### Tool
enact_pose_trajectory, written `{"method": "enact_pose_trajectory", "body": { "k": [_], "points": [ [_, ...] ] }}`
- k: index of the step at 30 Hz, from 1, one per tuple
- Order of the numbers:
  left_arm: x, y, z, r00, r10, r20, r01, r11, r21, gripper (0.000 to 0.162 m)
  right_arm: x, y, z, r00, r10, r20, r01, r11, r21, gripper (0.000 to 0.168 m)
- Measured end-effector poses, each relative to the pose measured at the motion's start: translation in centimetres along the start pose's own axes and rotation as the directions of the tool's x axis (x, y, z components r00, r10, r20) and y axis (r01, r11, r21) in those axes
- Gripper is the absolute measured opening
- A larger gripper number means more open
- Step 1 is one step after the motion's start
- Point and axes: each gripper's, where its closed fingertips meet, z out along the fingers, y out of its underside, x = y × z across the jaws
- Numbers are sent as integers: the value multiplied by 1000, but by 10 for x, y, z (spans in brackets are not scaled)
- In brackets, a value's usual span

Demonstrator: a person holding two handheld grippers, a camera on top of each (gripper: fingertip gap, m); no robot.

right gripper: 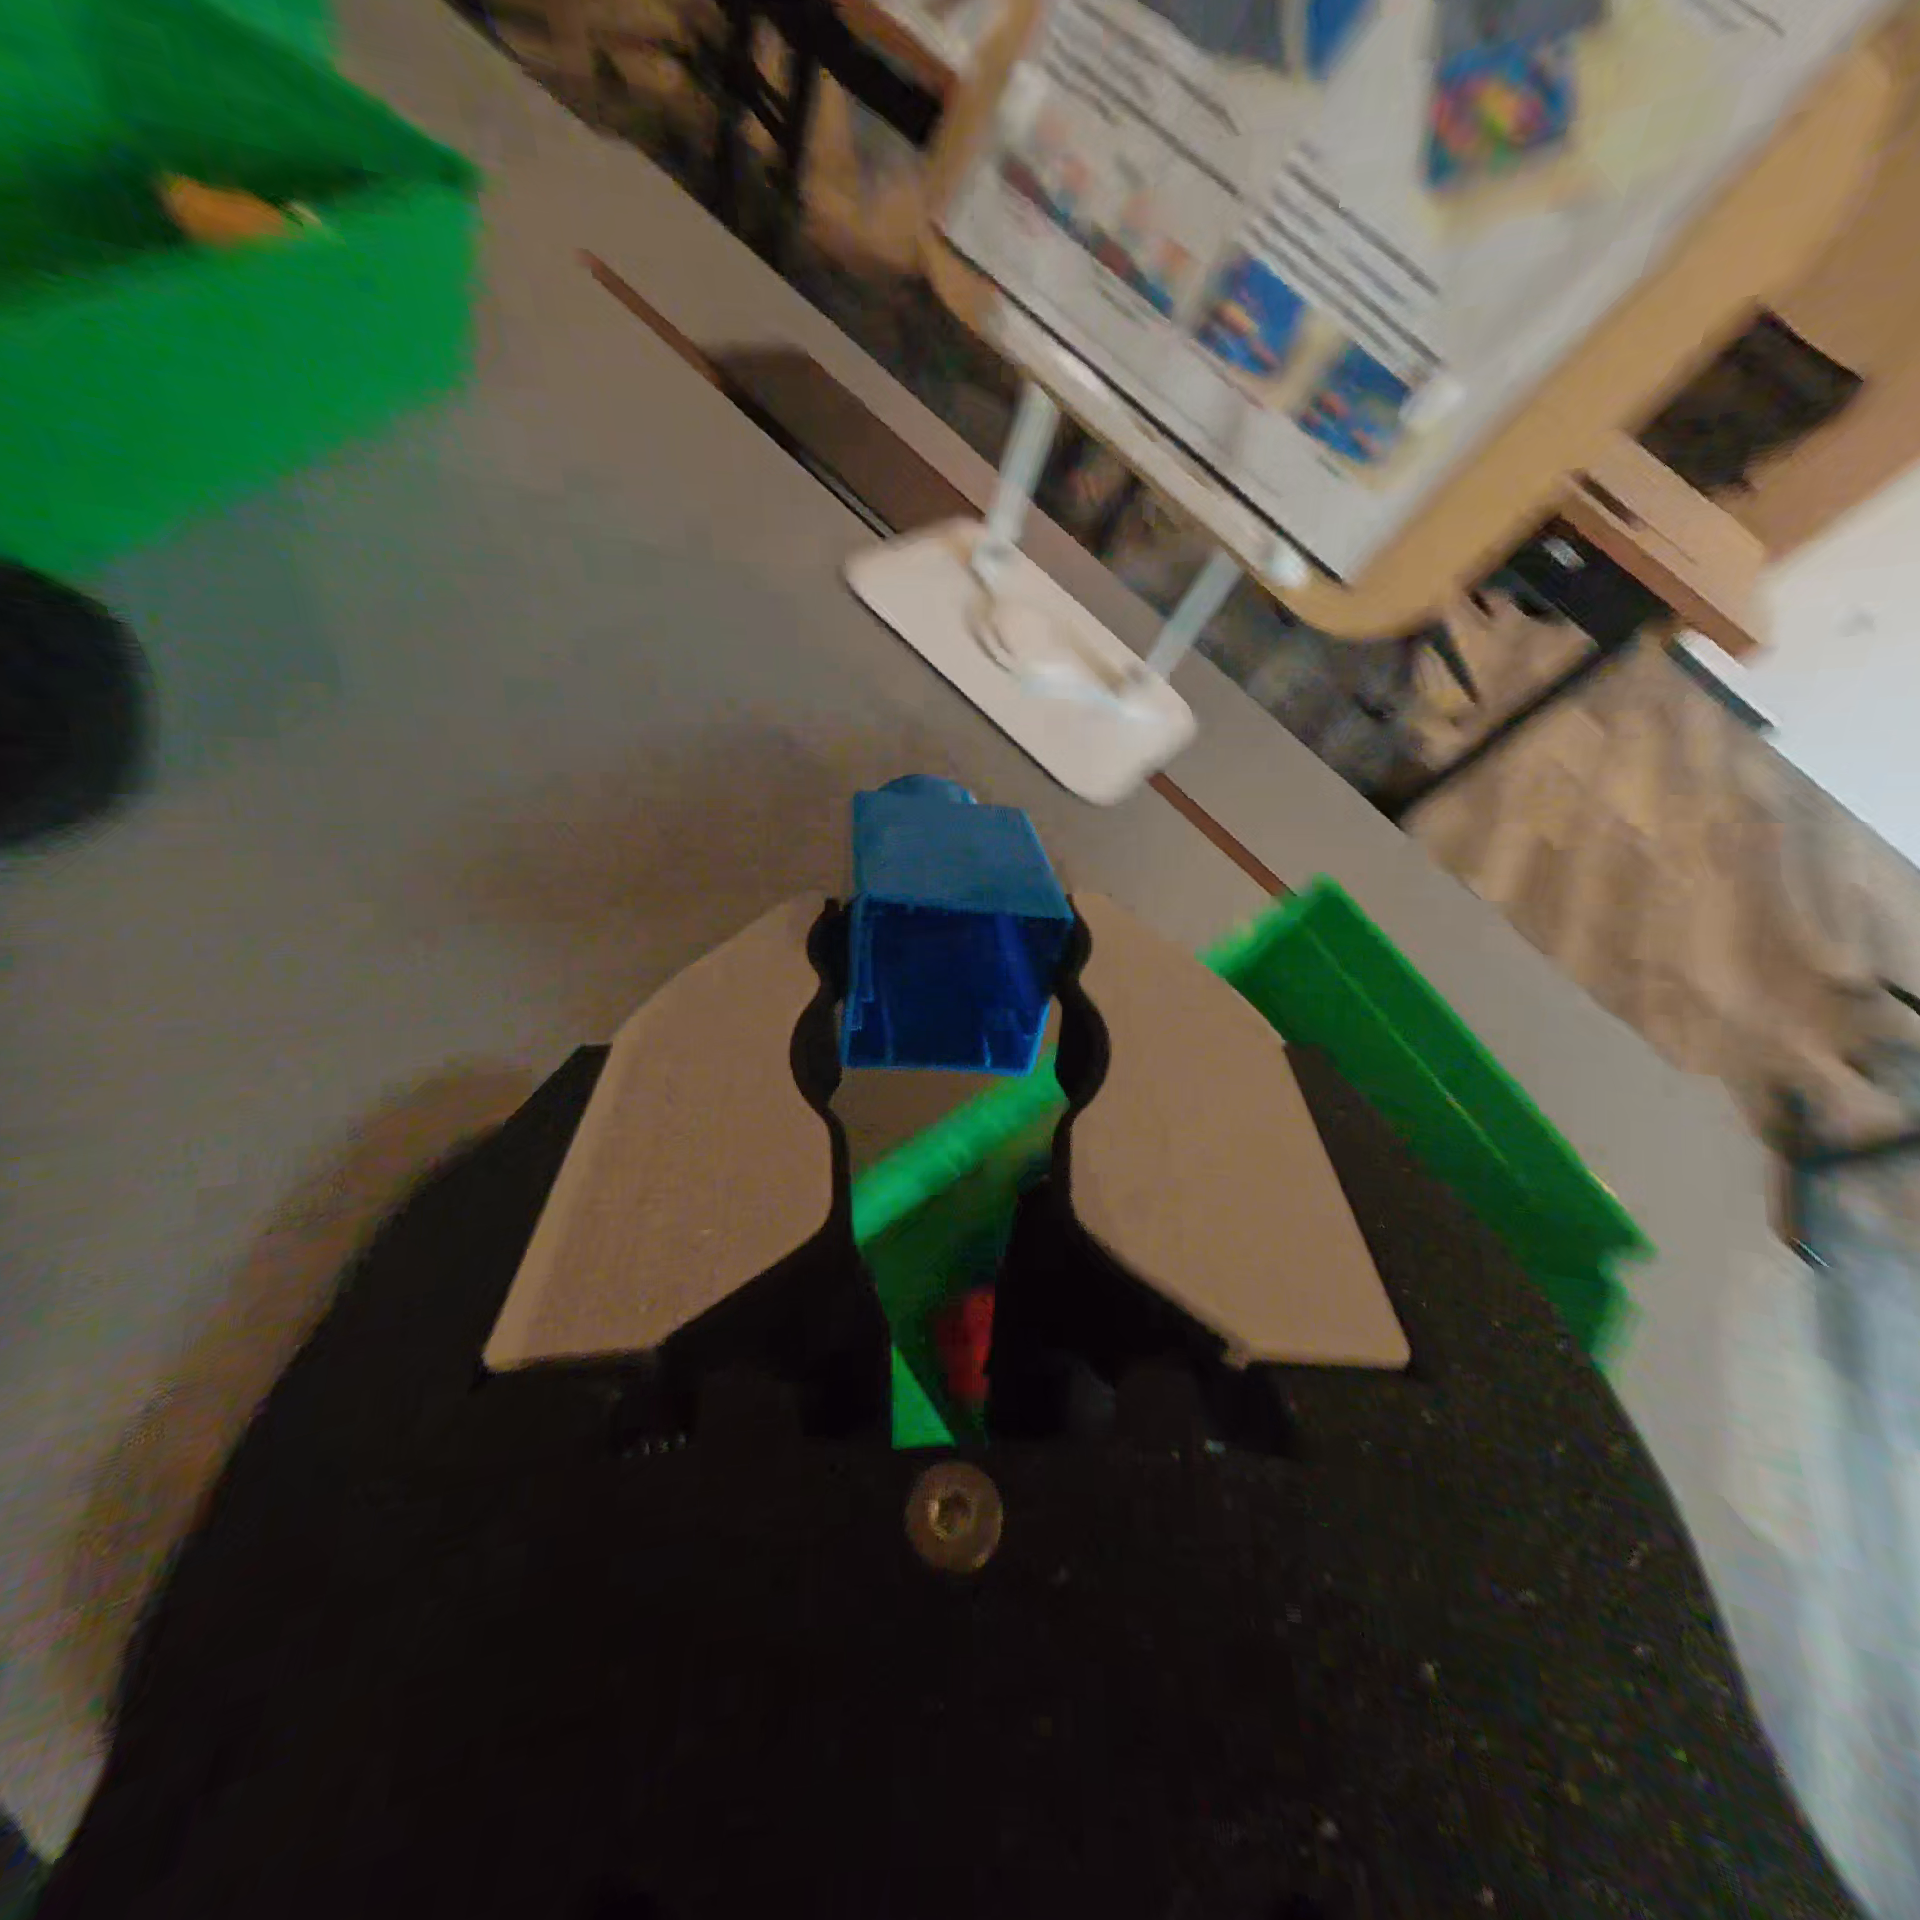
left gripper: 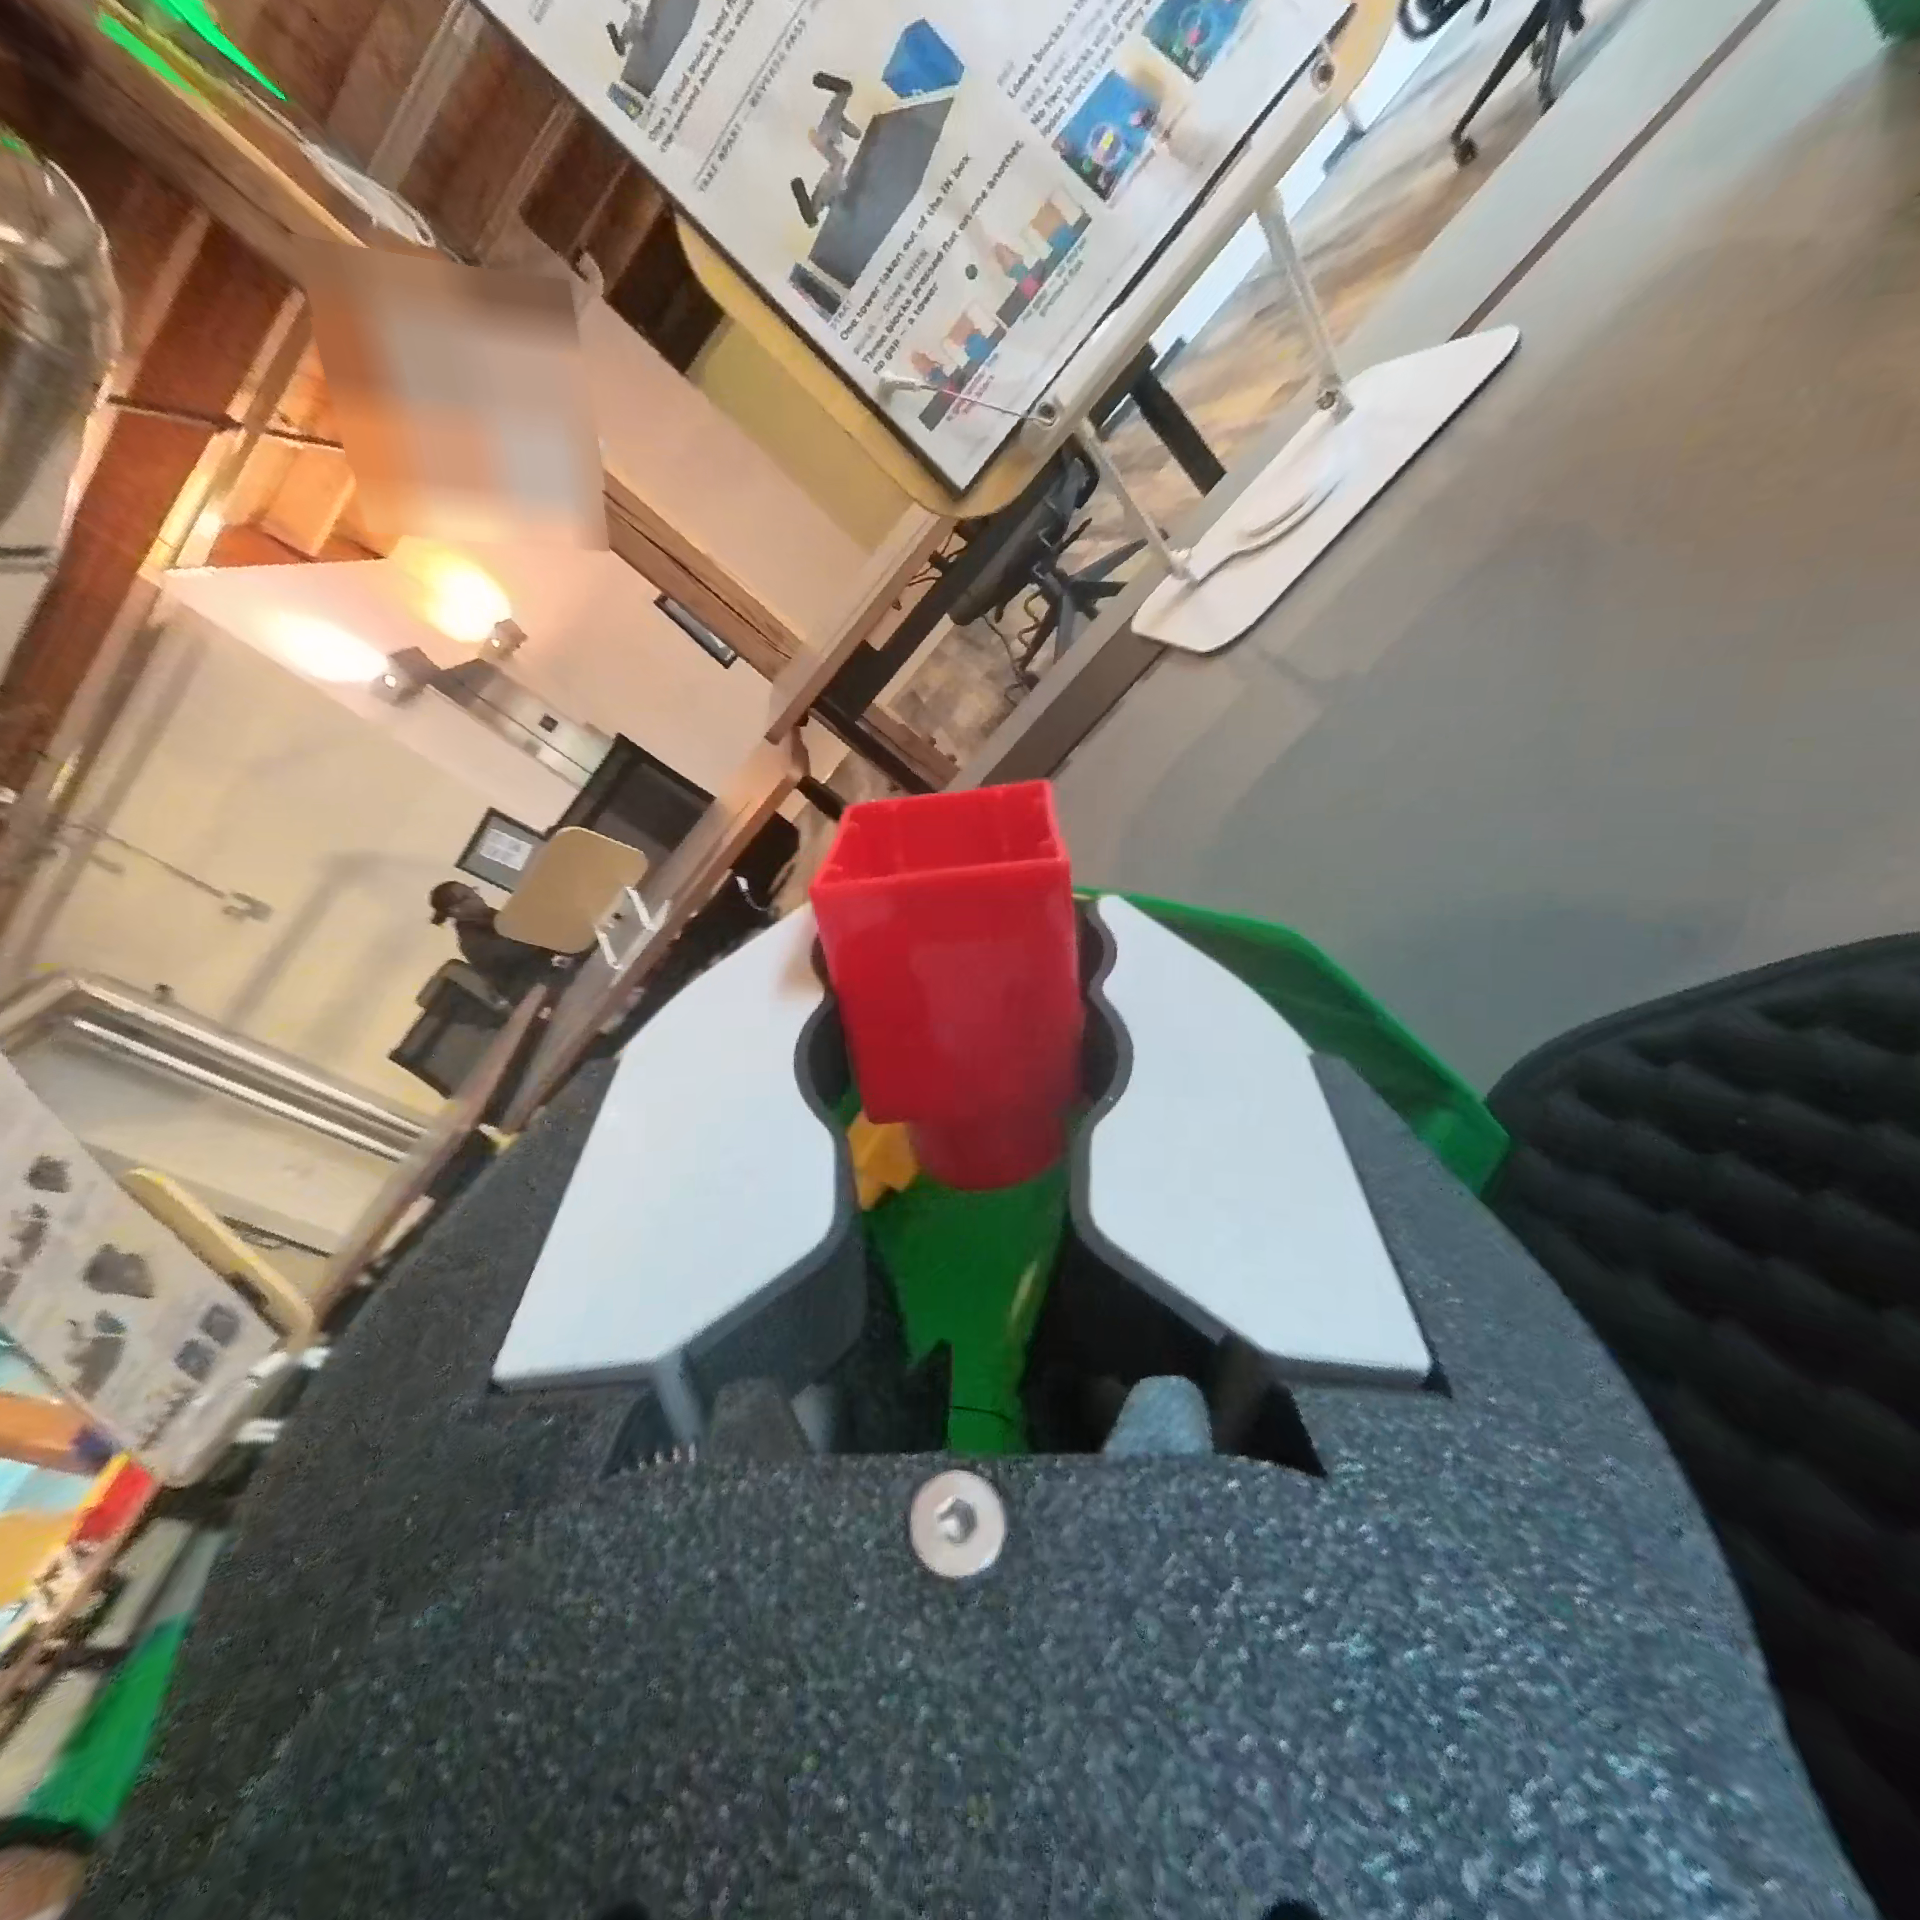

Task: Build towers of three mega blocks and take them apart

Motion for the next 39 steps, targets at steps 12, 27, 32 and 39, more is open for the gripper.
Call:
{"method": "enact_pose_trajectory", "body": {
  "k": [12, 27, 32, 39],
  "points": [
    [10, -13, -4, 987, -127, -94, 133, 989, 59, 42, 132, 133, -3, 984, -80, -162, -18, 848, -530, 39],
    [12, -19, -7, 994, -70, -84, 74, 996, 39, 42, 207, 229, 64, 972, -235, 25, 115, 378, -919, 40],
    [14, -18, -6, 994, -65, -88, 68, 997, 31, 42, 204, 234, 73, 959, -263, 108, 187, 297, -936, 39],
    [13, -18, -5, 995, -53, -90, 55, 998, 23, 42, 205, 243, 77, 971, -226, 79, 151, 318, -936, 39]
  ]
}}
